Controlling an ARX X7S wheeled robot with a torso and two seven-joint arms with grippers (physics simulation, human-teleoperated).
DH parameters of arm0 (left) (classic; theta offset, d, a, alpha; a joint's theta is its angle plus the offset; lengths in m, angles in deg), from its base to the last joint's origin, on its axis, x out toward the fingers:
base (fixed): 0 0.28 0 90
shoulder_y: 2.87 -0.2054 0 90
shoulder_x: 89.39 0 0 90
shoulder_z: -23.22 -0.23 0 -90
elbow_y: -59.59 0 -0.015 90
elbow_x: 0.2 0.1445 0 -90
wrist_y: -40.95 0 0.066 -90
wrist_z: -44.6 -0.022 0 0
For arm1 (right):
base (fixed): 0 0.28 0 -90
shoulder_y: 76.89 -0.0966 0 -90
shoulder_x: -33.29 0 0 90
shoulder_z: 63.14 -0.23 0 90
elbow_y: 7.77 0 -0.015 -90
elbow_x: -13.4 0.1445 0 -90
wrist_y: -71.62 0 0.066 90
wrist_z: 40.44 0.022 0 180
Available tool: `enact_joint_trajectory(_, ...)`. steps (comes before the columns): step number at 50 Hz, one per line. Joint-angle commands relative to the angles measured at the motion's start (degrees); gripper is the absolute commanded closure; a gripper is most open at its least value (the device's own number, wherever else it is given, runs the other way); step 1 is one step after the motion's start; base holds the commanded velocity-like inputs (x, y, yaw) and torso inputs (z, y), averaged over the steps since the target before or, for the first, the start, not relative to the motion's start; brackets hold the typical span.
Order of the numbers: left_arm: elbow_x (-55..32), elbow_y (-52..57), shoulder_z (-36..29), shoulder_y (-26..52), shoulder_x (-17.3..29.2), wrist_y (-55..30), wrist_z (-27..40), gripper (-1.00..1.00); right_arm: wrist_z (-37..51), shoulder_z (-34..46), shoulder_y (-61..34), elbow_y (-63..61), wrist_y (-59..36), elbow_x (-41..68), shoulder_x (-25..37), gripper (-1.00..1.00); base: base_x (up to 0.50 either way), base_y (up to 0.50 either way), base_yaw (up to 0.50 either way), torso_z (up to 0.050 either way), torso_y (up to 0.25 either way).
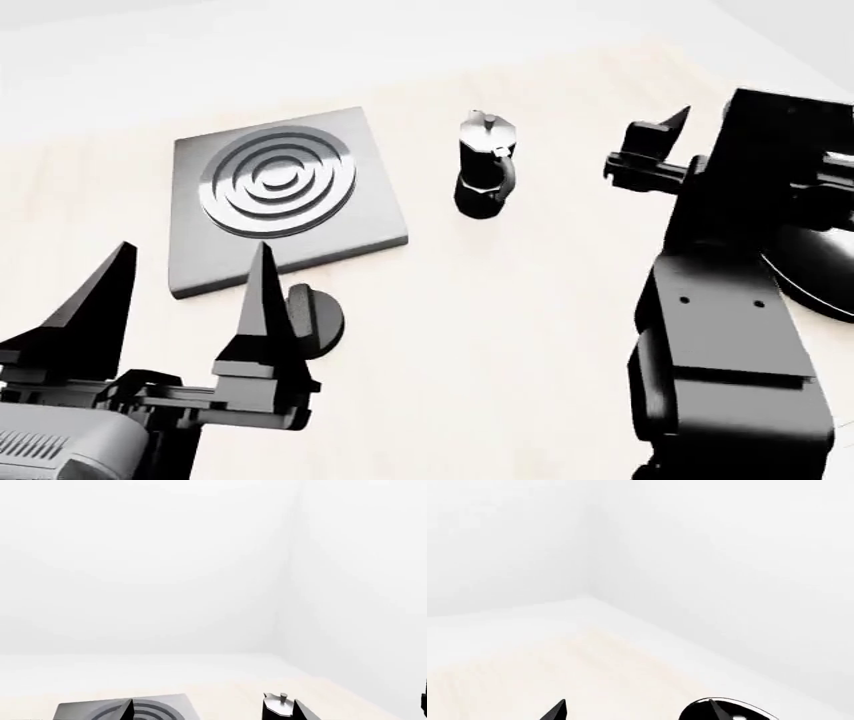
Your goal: Put the frying pan on the stove.
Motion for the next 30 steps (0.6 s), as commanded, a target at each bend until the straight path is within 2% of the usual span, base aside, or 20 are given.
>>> enact_joint_trajectory(1, -2.2, -1.0, 2.0, -1.2, 1.7, 3.9, 0.2, -1.0, 10.8, -9.4, -15.0, 22.1, -1.7, 0.0, -0.5, -1.0, 0.0, 0.0, 0.0, 0.0, 0.0)
enact_joint_trajectory(4, -2.4, -1.4, 1.8, -1.2, 1.5, 4.1, 0.0, -1.0, 13.2, -8.8, -15.8, 26.7, 4.4, -0.4, 0.5, -1.0, 0.0, 0.0, 0.0, 0.0, 0.0)
enact_joint_trajectory(5, -2.2, -1.8, 1.4, -1.2, 1.0, 4.1, -0.6, -1.0, 17.2, -2.1, -15.7, 30.3, 7.7, -6.5, 3.2, -1.0, 0.0, 0.0, 0.0, 0.0, 0.0)
enact_joint_trajectory(6, -2.1, -1.7, 1.2, -1.1, 0.9, 4.0, -0.6, -1.0, 14.0, 1.6, -17.3, 33.0, 2.3, -7.5, 4.2, -1.0, 0.0, 0.0, 0.0, 0.0, 0.0)
enact_joint_trajectory(7, -2.1, -1.5, 1.2, -1.0, 0.9, 3.8, -0.5, -1.0, 11.2, 1.7, -17.8, 34.1, 2.3, -5.6, 4.3, -1.0, 0.0, 0.0, 0.0, 0.0, 0.0)
enact_joint_trajectory(9, -2.1, -1.6, 1.1, -1.0, 0.9, 3.8, -0.6, -1.0, 15.5, -7.6, -18.6, 36.6, 7.3, -1.1, 1.2, -1.0, 0.0, 0.0, 0.0, 0.0, 0.0)
enact_joint_trajectory(11, -2.0, -1.8, 1.0, -1.1, 0.8, 4.0, -0.8, -1.0, 16.4, -7.7, -19.9, 39.4, 8.2, -1.0, 1.4, -1.0, 0.0, 0.0, 0.0, 0.0, 0.0)
enact_joint_trajectory(13, -1.9, -2.2, 0.8, -1.2, 0.6, 4.2, -1.0, -1.0, 17.1, -11.3, -21.3, 41.7, 9.6, 1.7, 0.6, -1.0, 0.0, 0.0, 0.0, 0.0, 0.0)
enact_joint_trajectory(22, -2.2, -3.4, 0.4, -1.1, 0.1, 4.2, -1.8, -1.0, 20.9, -14.6, -31.0, 59.6, 15.9, 4.4, 2.0, -1.0, 0.0, 0.0, 0.0, 0.0, 0.0)
enact_joint_trajectory(30, -2.7, -4.5, 0.5, -1.4, 0.0, 5.2, -2.2, -1.0, 23.9, -18.9, -34.5, 70.1, 20.8, 7.5, 2.3, -1.0, 0.0, 0.0, 0.0, 0.0, 0.0)
